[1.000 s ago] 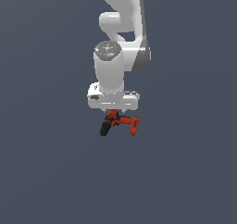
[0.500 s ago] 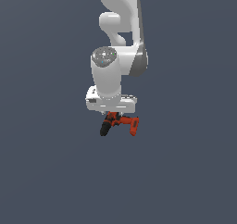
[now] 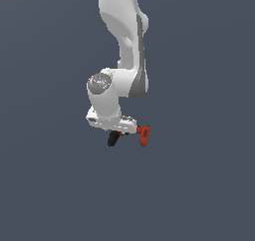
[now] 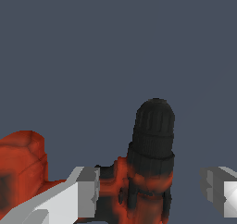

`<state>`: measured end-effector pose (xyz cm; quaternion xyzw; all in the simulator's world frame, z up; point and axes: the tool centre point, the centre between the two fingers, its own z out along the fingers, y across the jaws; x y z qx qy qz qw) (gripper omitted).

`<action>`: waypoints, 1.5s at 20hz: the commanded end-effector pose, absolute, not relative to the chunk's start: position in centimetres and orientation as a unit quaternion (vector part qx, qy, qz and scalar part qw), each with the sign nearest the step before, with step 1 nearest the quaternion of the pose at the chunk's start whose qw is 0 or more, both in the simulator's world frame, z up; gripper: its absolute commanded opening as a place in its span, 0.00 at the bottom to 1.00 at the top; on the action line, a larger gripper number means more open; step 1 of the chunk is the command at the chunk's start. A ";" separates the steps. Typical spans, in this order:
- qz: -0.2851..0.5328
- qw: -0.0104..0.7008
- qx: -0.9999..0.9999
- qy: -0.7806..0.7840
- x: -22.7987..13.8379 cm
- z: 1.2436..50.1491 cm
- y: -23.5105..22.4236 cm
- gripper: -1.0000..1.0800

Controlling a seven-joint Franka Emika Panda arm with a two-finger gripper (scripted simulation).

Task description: Pick up the object and move it to a goal position.

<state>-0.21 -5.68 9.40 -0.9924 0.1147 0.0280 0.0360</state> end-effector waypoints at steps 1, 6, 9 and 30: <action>0.030 0.040 -0.990 0.130 -0.1 8.0 -6.4 0.81; 0.032 0.043 -0.988 0.147 0.0 6.4 -7.2 0.81; 0.032 0.044 -0.987 0.150 0.0 6.2 -7.3 0.81; 0.032 0.044 -0.987 0.150 -0.2 3.2 -7.0 0.00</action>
